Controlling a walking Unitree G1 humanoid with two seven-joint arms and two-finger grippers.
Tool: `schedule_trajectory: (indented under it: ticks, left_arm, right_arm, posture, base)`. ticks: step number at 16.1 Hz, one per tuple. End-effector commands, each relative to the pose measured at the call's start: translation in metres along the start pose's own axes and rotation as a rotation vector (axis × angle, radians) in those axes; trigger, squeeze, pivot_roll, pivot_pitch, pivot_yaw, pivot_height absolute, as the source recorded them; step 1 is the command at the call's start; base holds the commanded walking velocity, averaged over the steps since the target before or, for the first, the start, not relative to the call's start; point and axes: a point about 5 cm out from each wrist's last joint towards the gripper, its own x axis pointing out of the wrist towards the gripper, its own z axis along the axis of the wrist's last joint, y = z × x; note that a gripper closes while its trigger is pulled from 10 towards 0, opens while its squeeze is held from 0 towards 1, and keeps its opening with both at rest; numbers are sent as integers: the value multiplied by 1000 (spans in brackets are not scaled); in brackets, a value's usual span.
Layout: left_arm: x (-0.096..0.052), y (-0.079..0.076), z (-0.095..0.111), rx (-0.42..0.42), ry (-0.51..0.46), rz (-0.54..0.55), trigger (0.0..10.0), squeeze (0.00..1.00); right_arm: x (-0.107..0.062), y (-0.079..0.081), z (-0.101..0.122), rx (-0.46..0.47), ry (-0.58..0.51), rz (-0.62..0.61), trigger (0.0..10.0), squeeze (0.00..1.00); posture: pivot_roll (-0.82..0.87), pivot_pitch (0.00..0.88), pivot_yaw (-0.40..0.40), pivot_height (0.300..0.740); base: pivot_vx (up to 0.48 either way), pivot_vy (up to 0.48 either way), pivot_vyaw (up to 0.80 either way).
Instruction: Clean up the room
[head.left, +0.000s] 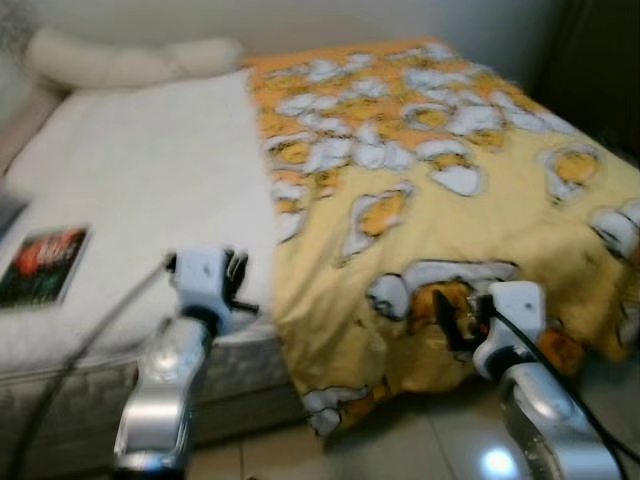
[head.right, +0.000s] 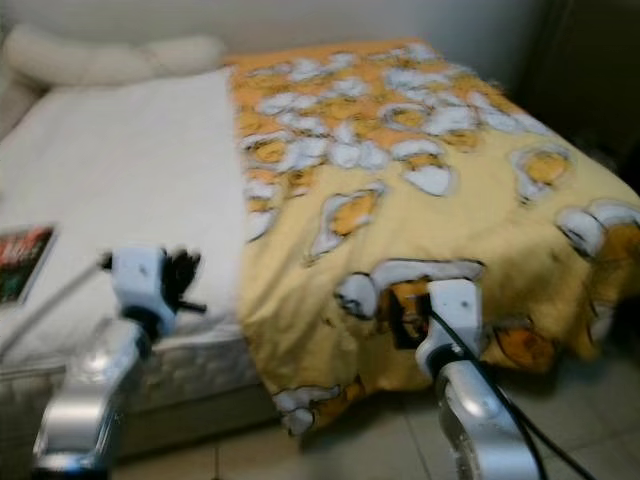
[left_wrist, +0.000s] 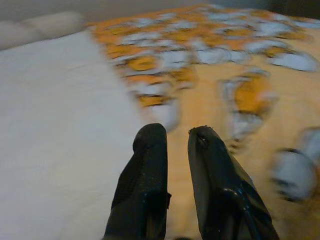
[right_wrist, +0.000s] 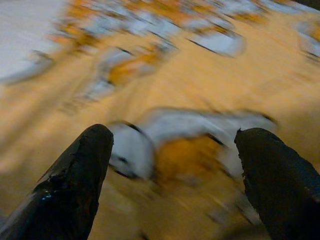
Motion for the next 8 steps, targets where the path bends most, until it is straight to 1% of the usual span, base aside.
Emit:
schedule_trajectory:
  ticks: [1, 2, 5, 7, 8]
  left_arm:
    - [2, 3, 12, 32, -61, -2, 10000, 0]
    - [2, 2, 12, 9, -72, -12, 10000, 0]
    - [2, 0, 12, 15, -85, -29, 10000, 0]
    - [1, 1, 12, 21, -102, -33, 10000, 0]
    - [1, 1, 11, 18, -99, -34, 10000, 0]
  right_arm:
    - [1, -1, 2, 26, -21, -21, 10000, 0]
    - [0, -5, 1, 25, -29, -57, 10000, 0]
    - [0, -9, 1, 45, -50, -84, 10000, 0]
    - [1, -10, 1, 37, -56, -83, 10000, 0]
    - [2, -10, 1, 36, -59, -81, 10000, 0]
  posture:
    - [-123, 0, 92, 740]
    - [-123, 0, 89, 740]
    - [-116, 0, 76, 740]
    - [-113, 0, 67, 740]
    - [-112, 0, 60, 740]
  base:
    - [0, 0, -800]
    - [0, 0, -800]
    - [0, 0, -800]
    - [0, 0, -800]
    - [262, 0, -800]
